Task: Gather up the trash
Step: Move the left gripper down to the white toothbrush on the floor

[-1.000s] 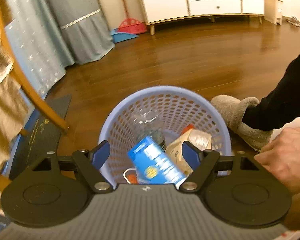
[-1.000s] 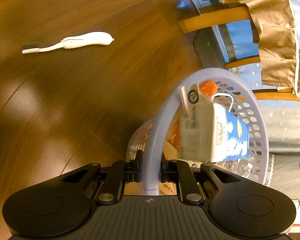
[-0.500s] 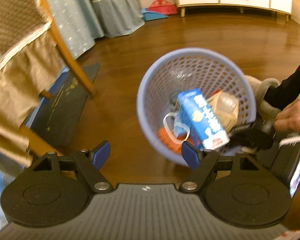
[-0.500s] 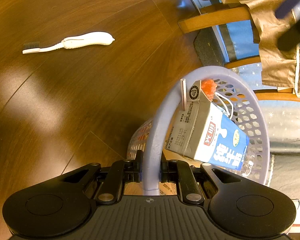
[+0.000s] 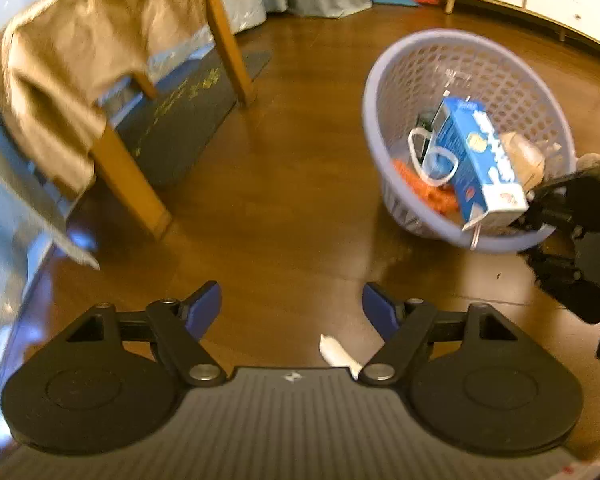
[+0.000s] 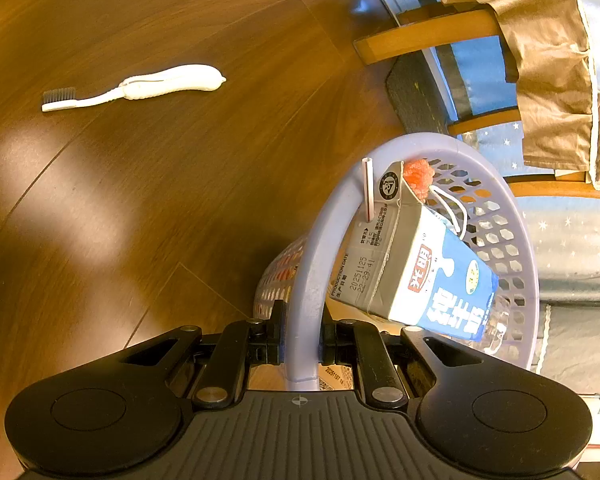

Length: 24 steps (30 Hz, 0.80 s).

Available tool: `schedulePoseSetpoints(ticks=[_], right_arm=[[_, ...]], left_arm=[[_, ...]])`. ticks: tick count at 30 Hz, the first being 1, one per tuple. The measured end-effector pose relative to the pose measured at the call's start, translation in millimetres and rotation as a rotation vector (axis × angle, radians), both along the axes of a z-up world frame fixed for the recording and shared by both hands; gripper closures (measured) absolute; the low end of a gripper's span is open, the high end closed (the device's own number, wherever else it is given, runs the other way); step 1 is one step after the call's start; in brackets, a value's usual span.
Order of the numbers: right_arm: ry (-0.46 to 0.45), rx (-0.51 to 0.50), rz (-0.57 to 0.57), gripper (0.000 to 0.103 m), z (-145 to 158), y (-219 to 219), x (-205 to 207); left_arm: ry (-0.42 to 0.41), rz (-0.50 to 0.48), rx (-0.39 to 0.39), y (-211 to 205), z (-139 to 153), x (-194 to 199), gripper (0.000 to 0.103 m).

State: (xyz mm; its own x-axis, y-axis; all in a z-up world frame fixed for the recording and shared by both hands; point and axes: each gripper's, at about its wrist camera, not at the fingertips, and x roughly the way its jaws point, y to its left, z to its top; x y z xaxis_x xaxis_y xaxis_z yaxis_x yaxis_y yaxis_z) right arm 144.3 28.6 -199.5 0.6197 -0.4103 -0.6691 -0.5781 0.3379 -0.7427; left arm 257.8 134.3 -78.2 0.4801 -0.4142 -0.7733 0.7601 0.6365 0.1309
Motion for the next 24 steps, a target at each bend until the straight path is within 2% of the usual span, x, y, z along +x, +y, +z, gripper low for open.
schedulePoseSetpoints(ticks=[4,8,12,24], right_arm=[[0.0,0.0,0.0,0.093,1,0,0],[-0.001,0.002,-0.001,0.093,1,0,0],[-0.005,-0.004,0.003,0.093,1,0,0],[-0.023,-0.015,-0.008,0.093,-5,-2,4]], left_arm=[[0.043,0.05,0.0,6,-16,-6,0.033],[0.042,0.004,0.028,4,-29,-16,0.036],[0.089,0.005,0.047,4,-46,-20,0.036],[0.15,-0.02,0.11,-5,-95,-39,0.038]])
